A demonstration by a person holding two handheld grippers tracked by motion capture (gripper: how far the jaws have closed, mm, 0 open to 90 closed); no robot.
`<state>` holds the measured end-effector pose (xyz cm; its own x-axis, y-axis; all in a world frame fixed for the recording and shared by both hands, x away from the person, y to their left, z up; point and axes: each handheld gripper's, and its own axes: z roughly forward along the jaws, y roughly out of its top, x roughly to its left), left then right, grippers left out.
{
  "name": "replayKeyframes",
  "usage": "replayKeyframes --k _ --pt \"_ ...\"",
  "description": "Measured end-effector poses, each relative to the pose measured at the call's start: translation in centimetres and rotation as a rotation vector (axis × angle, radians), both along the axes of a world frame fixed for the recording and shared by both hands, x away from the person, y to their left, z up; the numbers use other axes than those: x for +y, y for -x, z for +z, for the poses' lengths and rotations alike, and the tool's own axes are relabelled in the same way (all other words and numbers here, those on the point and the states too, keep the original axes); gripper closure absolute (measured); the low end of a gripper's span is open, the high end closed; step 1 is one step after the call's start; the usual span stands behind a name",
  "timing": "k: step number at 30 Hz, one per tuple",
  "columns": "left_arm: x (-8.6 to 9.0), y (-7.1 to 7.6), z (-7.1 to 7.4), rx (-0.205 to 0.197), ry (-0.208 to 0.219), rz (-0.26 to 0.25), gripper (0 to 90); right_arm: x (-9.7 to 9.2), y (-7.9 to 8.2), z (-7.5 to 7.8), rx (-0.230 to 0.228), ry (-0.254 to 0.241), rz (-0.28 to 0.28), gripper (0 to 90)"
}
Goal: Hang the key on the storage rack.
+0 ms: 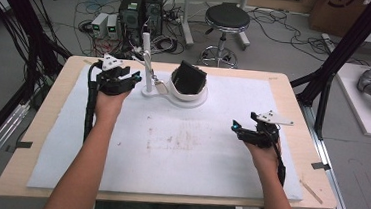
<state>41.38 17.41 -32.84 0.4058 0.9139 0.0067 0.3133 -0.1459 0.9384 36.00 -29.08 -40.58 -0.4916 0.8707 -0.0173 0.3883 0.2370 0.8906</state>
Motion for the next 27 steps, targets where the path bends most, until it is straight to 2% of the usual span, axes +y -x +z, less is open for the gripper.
replayKeyframes --k 3,10,13,15,22,27 --pt "0.4 0.5 0.0 0.017 0.010 -0.028 50.7 -0.1 0.0 0.1 -0.003 -0.005 -0.001 21.2" --pt "2.1 2.3 -0.5 0.026 0.018 -0.062 42.2 -0.1 0.1 0.1 -0.009 -0.005 0.000 21.2" --pt "3.1 3.0 -1.1 0.040 0.047 -0.076 37.9 -0.1 0.1 0.2 -0.012 -0.004 0.002 21.3" --pt "3.9 3.5 -1.6 0.045 0.059 -0.107 37.1 -0.1 0.1 0.2 -0.009 -0.005 0.001 21.2" --pt "5.6 4.9 -3.2 0.065 0.095 -0.145 29.8 -0.3 0.2 0.0 -0.001 -0.002 -0.004 21.2" --pt "6.6 6.0 -5.1 0.088 0.126 -0.184 25.9 -0.7 0.3 -0.2 0.003 0.000 -0.009 21.2"
